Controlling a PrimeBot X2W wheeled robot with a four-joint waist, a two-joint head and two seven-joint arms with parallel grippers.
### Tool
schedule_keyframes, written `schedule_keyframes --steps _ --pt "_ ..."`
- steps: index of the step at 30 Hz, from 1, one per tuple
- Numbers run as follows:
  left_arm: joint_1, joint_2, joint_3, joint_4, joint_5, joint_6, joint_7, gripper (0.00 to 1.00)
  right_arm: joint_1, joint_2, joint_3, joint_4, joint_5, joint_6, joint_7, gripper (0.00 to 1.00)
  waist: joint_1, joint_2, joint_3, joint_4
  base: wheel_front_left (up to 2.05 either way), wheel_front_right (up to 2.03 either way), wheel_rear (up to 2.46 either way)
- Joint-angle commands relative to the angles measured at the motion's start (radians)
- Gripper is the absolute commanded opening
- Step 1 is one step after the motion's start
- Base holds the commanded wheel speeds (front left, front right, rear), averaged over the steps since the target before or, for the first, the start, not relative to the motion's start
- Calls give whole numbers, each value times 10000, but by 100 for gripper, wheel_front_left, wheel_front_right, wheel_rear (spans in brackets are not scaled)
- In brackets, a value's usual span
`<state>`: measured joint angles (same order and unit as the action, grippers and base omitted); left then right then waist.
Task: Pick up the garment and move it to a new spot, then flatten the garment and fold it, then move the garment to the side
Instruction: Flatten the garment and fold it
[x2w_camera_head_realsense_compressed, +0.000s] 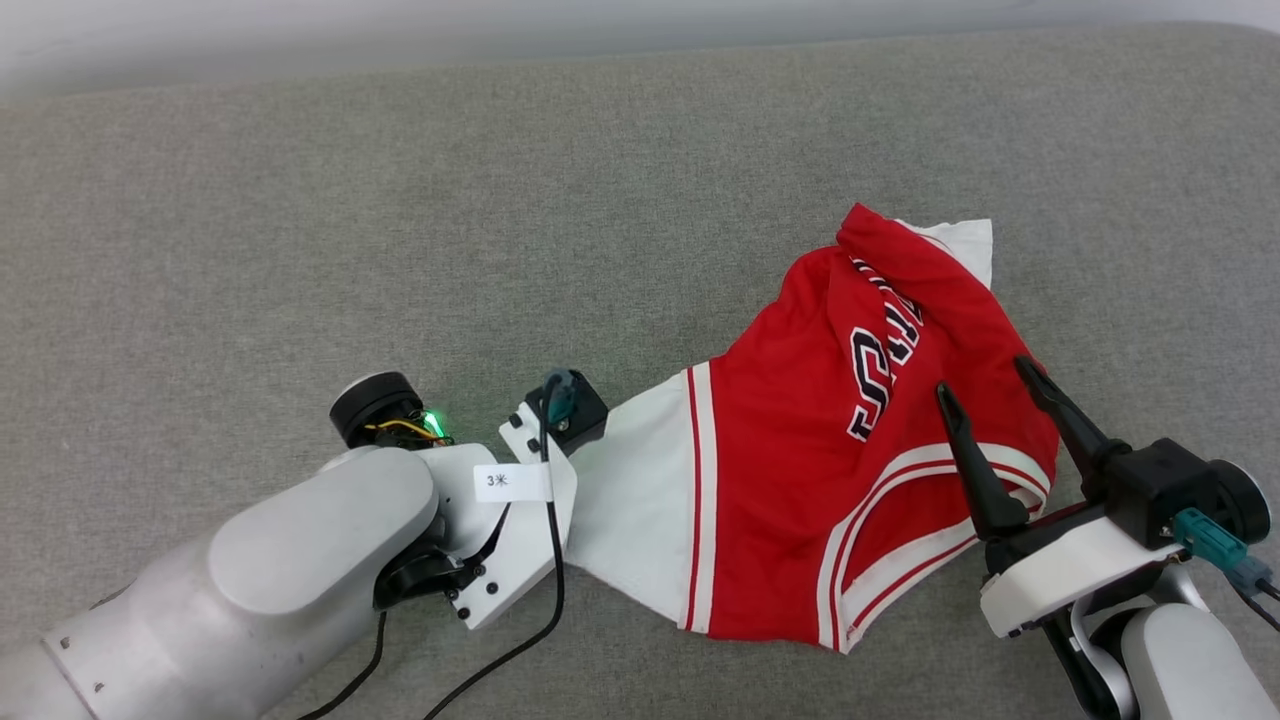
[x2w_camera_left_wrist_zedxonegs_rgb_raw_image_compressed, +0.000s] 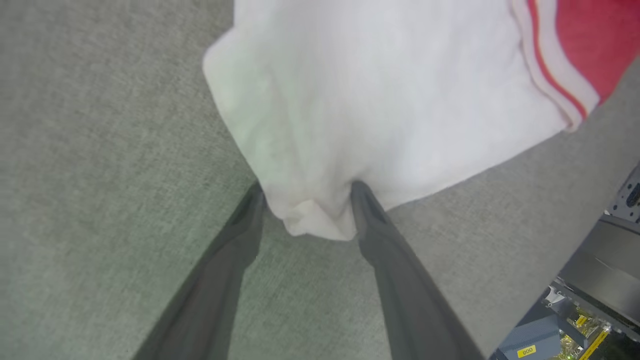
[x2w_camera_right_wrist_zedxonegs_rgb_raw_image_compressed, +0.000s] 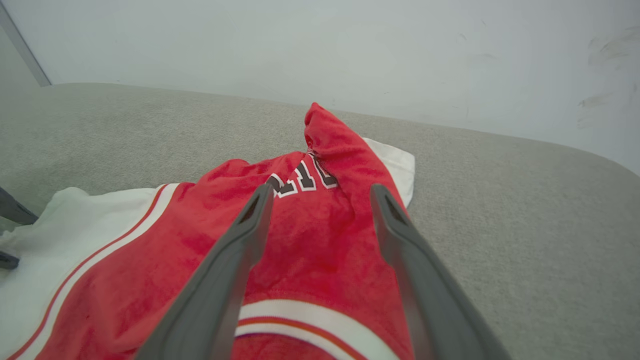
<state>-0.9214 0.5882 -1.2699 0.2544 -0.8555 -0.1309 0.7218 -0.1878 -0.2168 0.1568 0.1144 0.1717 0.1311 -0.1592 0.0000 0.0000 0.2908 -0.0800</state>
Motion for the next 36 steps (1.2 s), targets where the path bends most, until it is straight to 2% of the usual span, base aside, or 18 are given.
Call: schedule_keyframes --steps 1,7,15,21,25,28,29,30,36 --pt "281 -23 -167 139 -45 28 -148 0 -66 16 -22 63 -42 -7 -77 100 0 0 -69 61 0 0 0" --pt "206 387 -99 335 -487 28 -1210 0 275 -60 -172 198 6 -7 4 100 0 0 -550 338 0 0 0" --pt "592 1655 226 954 -1209 55 -1936 0 745 -180 -477 173 112 -7 160 100 0 0 -1053 635 0 0 0" --pt "1003 2499 473 1501 -1577 369 -2146 0 945 -281 -687 127 108 -7 332 100 0 0 -1160 674 0 0 0" --pt "1216 2604 461 1685 -1630 510 -2237 0 1011 -316 -763 106 119 -7 402 100 0 0 -1206 678 0 0 0" --pt "1429 2456 551 1686 -1770 640 -2528 0 1125 -355 -824 96 149 -7 452 100 0 0 -1269 715 0 0 0" --pt "1499 2387 606 1685 -1822 674 -2680 22 1128 -358 -841 87 157 -7 490 100 0 0 -1304 737 0 0 0" --pt "1543 2318 640 1669 -1784 734 -2885 100 1114 -366 -870 77 166 -7 529 100 0 0 -1346 766 0 0 0" --pt "1801 2120 963 1385 -1236 1382 -4715 100 899 -555 -1005 -115 238 -7 588 100 0 0 -1680 918 0 0 0"
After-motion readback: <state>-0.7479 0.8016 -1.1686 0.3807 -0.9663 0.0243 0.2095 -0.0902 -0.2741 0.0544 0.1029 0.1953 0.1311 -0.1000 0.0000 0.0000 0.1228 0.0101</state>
